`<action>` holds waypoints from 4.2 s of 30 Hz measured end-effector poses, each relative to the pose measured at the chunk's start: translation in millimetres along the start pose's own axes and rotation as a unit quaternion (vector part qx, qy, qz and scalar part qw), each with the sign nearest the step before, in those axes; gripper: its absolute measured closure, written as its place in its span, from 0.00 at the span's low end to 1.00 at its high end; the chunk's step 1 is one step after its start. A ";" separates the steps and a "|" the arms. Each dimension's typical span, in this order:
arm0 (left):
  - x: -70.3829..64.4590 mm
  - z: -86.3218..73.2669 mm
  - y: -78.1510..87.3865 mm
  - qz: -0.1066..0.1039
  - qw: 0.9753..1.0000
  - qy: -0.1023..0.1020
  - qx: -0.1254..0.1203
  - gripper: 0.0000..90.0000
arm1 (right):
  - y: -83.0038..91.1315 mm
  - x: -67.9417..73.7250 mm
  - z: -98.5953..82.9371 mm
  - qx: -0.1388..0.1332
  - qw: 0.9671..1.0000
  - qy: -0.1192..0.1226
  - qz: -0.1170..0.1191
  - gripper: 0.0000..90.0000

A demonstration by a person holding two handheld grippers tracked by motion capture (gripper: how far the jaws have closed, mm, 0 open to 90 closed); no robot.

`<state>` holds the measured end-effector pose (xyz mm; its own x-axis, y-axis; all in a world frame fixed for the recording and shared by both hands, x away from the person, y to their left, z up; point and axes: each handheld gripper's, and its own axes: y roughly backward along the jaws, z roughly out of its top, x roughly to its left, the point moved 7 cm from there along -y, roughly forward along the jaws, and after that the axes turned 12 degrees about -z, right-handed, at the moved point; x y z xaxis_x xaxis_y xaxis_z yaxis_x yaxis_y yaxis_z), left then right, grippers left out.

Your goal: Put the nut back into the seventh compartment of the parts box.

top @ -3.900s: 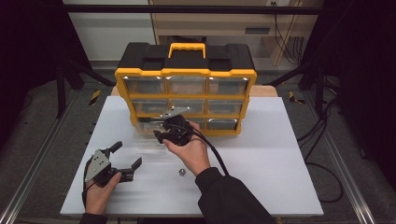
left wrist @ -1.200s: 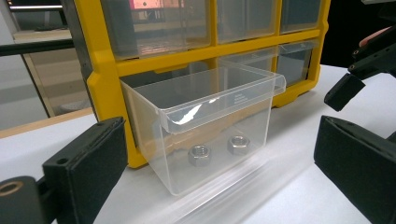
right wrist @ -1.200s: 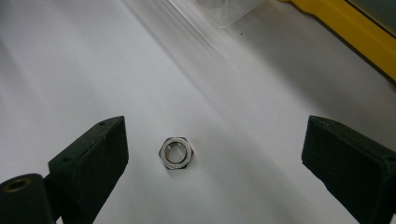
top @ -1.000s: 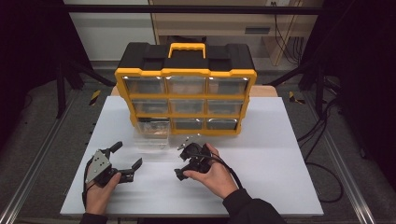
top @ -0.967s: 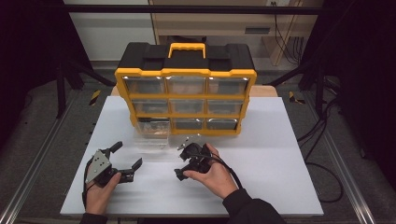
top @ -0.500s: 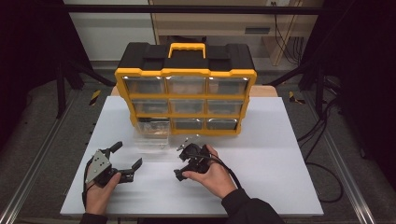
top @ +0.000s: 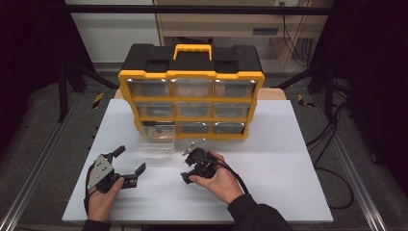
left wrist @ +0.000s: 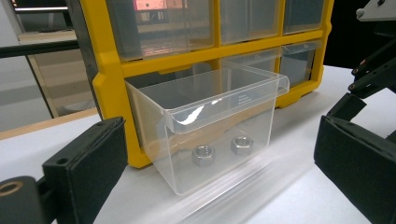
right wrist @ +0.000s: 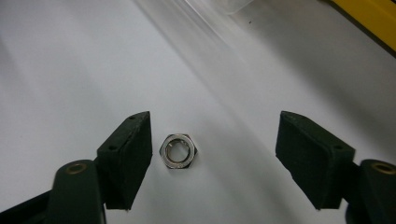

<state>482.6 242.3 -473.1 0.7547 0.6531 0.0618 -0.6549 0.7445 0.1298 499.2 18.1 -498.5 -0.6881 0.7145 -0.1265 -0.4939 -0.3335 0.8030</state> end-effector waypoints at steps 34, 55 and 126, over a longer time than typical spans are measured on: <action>-0.4 -0.9 -1.1 -0.002 1.000 0.000 0.003 0.03 | -7.4 18.2 -9.1 0.051 0.997 0.048 0.043 0.65; 0.0 -0.9 -1.0 -0.002 1.000 0.001 0.002 0.03 | -12.9 18.7 -9.2 0.061 0.996 0.055 0.040 0.78; 0.1 -0.6 -0.7 -0.001 1.000 0.001 0.002 0.03 | 24.8 -24.1 16.9 -0.082 0.996 -0.019 0.004 0.78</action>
<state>483.1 241.9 -473.8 0.7559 0.6520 0.0594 -0.6533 0.7453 0.1331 512.5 3.0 -465.7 -0.6732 0.7331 -0.0969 -0.5717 -0.4329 0.6970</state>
